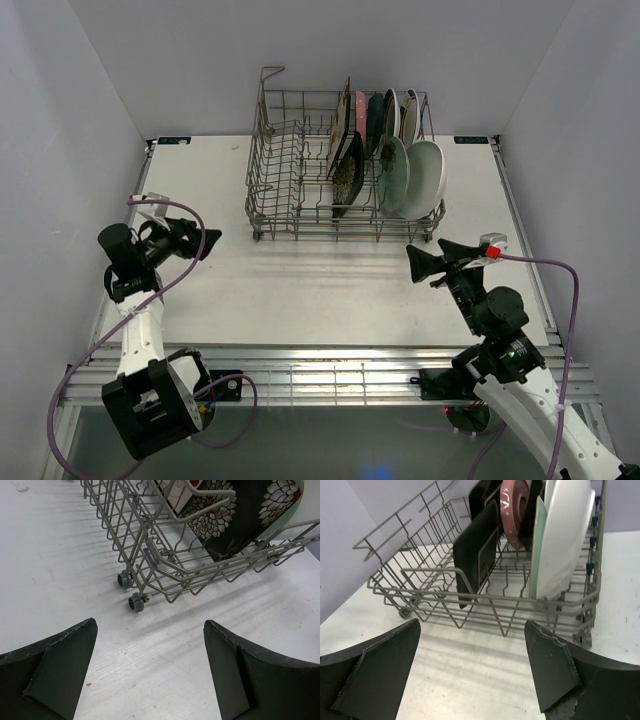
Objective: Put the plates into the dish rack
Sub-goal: Reset both arms
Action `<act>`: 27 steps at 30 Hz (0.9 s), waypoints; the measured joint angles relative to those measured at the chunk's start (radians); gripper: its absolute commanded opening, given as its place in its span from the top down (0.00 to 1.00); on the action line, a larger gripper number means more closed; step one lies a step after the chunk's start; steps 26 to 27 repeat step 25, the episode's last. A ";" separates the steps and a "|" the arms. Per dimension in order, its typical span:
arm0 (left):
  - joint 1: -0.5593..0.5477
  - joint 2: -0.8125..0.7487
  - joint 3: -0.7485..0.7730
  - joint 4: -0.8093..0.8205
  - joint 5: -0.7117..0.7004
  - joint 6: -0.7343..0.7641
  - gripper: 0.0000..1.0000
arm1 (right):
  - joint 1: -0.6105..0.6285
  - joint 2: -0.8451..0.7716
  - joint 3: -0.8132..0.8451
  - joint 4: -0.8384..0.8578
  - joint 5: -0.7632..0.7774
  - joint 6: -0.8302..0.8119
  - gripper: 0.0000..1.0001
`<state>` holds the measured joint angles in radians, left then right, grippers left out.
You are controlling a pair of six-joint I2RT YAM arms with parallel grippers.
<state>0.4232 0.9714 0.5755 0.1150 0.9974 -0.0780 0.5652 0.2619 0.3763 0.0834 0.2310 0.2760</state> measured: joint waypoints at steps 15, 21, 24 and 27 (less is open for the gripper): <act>0.000 -0.138 -0.141 0.107 0.059 -0.009 0.02 | 0.000 -0.206 -0.190 -0.085 0.013 0.107 0.09; 0.000 -0.143 -0.144 0.134 0.061 -0.013 0.02 | 0.000 -0.204 -0.190 -0.085 0.004 0.110 0.09; 0.000 -0.140 -0.144 0.136 0.061 -0.013 0.02 | 0.000 -0.202 -0.190 -0.085 0.003 0.111 0.07; 0.000 -0.139 -0.144 0.138 0.061 -0.013 0.02 | 0.000 -0.202 -0.190 -0.086 0.002 0.111 0.08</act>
